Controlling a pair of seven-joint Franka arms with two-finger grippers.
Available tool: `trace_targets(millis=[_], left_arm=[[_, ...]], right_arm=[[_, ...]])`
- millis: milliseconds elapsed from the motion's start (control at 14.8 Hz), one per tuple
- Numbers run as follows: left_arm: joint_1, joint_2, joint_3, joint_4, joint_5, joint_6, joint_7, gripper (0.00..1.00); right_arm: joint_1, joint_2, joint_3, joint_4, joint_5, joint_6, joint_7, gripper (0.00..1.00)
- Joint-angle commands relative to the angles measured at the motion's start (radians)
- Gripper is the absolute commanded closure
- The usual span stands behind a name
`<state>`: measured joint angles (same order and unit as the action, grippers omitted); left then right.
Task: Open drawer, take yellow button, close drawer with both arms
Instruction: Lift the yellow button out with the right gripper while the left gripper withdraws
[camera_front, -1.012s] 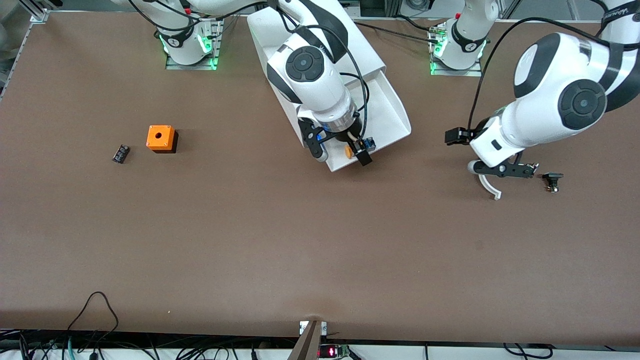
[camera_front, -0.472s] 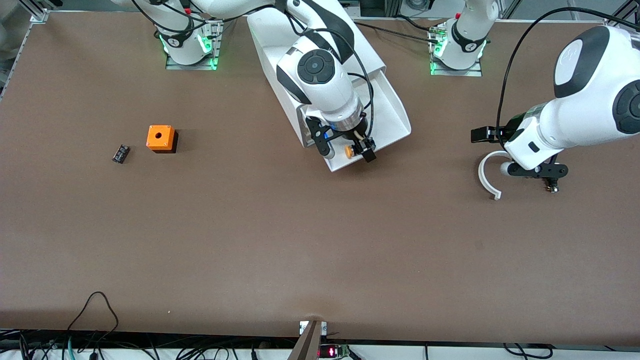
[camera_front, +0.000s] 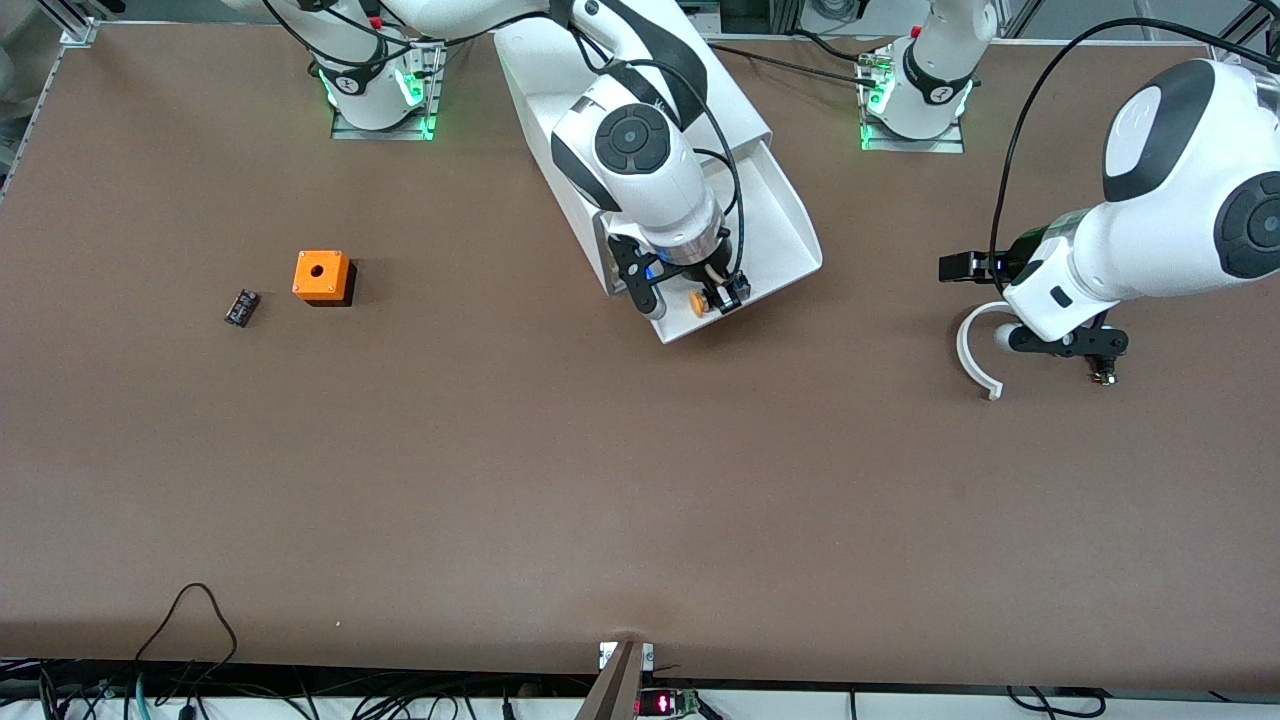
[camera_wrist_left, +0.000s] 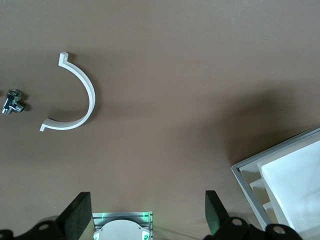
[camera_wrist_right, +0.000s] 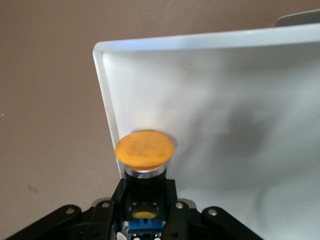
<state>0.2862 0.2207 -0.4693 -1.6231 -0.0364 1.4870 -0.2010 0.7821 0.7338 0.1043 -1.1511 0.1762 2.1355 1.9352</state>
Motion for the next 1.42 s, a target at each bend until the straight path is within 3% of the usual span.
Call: trace_targets(millis=[0,202,405,944,1079,1349], left_arm=[[0.002,0.043,-0.006,0.063,0.030,-0.022,-0.005,0.00],[-0.005,0.051,-0.011,0.095,0.029,-0.037,-0.082,0.00],[-0.030,0.072,-0.020,0.069,0.029,-0.012,-0.233,0.01],[-0.159,0.085,-0.020,-0.116,0.030,0.395,-0.507,0.01],[-0.208,0.089,-0.019,-0.138,0.035,0.426,-0.540,0.01],[-0.265,0.077,-0.023,-0.230,0.049,0.542,-0.609,0.01]], right_arm=[[0.006,0.009,-0.002,0.095,0.022,-0.083,0.011,1.00],[-0.003,-0.007,-0.003,0.134,0.013,-0.118,-0.013,1.00],[-0.036,-0.025,-0.015,0.134,0.011,-0.153,-0.200,1.00],[-0.328,-0.096,-0.014,0.128,0.014,-0.409,-0.936,1.00],[-0.397,-0.097,-0.014,0.126,0.006,-0.478,-1.097,1.00],[-0.472,-0.097,-0.092,0.090,-0.026,-0.514,-1.416,1.00]])
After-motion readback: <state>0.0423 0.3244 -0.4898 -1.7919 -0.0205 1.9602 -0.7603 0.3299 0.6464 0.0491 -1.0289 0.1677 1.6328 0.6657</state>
